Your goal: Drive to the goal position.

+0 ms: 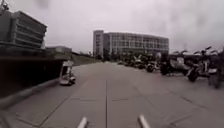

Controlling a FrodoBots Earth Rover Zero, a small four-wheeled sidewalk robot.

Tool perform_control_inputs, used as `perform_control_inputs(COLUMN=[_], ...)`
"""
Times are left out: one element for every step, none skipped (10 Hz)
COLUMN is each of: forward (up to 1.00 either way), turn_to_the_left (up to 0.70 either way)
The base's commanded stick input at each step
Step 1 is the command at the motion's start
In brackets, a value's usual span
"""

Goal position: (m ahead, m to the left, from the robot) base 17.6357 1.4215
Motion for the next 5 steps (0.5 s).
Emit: perform_control_inputs(forward=[1.00,1.00,1.00,1.00,1.00], turn_to_the_left=[0.00,0.00,0.00,0.00,0.00])
